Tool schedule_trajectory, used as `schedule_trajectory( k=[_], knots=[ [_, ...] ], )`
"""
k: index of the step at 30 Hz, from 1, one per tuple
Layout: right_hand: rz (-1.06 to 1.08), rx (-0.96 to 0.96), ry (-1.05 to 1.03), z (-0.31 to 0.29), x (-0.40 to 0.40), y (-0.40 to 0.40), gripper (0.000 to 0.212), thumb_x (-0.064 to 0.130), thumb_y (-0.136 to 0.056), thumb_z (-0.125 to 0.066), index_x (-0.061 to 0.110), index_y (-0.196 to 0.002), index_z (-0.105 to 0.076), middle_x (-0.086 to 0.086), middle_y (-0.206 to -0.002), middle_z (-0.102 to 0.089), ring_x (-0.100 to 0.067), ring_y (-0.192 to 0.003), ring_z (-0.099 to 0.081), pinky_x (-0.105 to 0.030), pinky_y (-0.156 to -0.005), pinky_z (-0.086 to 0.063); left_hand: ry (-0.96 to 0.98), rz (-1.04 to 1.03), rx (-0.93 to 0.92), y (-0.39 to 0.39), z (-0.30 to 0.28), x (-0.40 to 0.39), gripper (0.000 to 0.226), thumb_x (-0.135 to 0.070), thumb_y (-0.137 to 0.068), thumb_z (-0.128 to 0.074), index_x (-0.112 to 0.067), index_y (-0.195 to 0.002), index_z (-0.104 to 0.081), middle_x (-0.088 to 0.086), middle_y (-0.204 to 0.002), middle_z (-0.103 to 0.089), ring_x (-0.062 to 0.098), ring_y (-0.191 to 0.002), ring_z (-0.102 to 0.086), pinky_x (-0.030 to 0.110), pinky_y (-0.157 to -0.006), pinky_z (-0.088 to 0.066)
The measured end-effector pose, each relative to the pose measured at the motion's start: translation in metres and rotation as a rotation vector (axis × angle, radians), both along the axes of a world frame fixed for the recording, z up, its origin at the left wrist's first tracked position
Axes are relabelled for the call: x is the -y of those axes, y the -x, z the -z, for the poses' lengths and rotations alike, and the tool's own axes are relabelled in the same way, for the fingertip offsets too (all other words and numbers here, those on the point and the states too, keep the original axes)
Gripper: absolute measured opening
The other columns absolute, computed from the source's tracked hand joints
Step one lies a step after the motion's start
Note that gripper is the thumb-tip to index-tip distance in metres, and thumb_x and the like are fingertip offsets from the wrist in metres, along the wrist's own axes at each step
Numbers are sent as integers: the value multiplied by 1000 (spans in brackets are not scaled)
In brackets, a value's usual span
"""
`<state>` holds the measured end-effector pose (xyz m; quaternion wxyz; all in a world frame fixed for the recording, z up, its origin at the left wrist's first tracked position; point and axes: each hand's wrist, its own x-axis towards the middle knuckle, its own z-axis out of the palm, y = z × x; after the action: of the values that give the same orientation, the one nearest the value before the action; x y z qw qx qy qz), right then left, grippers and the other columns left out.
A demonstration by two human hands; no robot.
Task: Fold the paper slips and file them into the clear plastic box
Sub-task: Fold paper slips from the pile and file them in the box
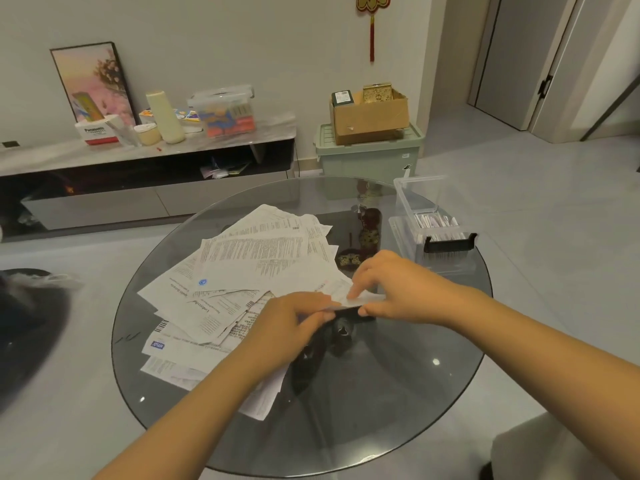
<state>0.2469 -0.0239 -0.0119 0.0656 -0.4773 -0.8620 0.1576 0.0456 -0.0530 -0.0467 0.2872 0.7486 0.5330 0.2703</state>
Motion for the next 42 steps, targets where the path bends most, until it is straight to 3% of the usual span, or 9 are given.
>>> schedule_trajectory(
  k=[7, 11, 16, 22, 28, 31, 34, 39, 42],
  knots=[
    [56, -127, 158, -9, 21, -11, 21, 38, -83, -62, 18, -77, -64, -1, -81, -66, -18, -75, -59, -30, -69, -46, 155, -50, 158, -3, -3, 31, 18, -29, -88, -62, -39, -77, -72, -15, -71, -69, -1, -68, -59, 16, -67, -44],
    [146, -317, 276, -11, 31, -13, 19, 39, -82, -66, 20, -86, -63, 4, -87, -66, -12, -78, -61, -30, -70, -51, 209, -122, 302, -8, -1, 41, 14, -34, -89, -61, -30, -92, -74, -9, -90, -73, 13, -88, -68, 40, -87, -52],
    [259, -346, 314, 8, 41, -12, 42, 27, -78, -73, 25, -114, -51, 9, -107, -60, -4, -87, -57, -24, -77, -52, 205, -253, 355, -11, 8, 47, 15, -18, -88, -63, -27, -99, -69, -8, -98, -73, 5, -90, -67, 30, -86, -53],
    [273, -312, 227, 29, 51, -5, 81, 21, -76, -75, 28, -139, -26, 7, -113, -47, -7, -92, -51, -15, -75, -44, 105, -162, 236, -16, 17, 57, 64, -10, -80, -72, -48, -117, -36, -26, -117, -48, -4, -102, -56, 8, -74, -49],
    [212, -241, 102, 31, 58, -9, 72, 25, -78, -73, 42, -132, -29, 10, -125, -28, -8, -114, -34, -25, -98, -38, -86, -76, -16, -11, 22, 56, 91, -18, -83, -70, -57, -136, -7, -25, -133, -20, 1, -130, -27, 25, -108, -34],
    [112, -98, -34, 27, 58, -11, 49, 32, -81, -69, 41, -123, -45, 14, -128, -25, -10, -122, -22, -26, -105, -22, -227, -16, -142, -4, 24, 51, 67, -23, -83, -69, -48, -134, -34, -15, -147, -20, 1, -135, -16, 20, -111, -17],
    [-25, 52, -91, 25, 60, -11, 33, 39, -89, -57, 39, -122, -53, 18, -131, -39, -7, -124, -23, -23, -101, -17, -430, 100, -278, 5, 28, 46, 32, -36, -82, -57, -27, -110, -67, -7, -125, -60, 2, -117, -43, 27, -105, -28],
    [-79, 71, -101, 25, 63, -11, 40, 48, -89, -52, 35, -127, -51, 17, -129, -48, -4, -120, -33, -17, -99, -27, -520, 185, -435, 2, 17, 46, 22, -32, -75, -57, -24, -88, -73, -12, -88, -71, 7, -77, -62, 11, -76, -40],
    [-85, 95, -109, 23, 65, -11, 39, 48, -90, -50, 35, -127, -51, 17, -130, -49, -6, -120, -38, -20, -99, -33, -457, 214, -464, 1, 13, 44, 28, -30, -78, -44, -19, -80, -70, -7, -78, -69, 13, -67, -63, 24, -62, -45]
  ],
)
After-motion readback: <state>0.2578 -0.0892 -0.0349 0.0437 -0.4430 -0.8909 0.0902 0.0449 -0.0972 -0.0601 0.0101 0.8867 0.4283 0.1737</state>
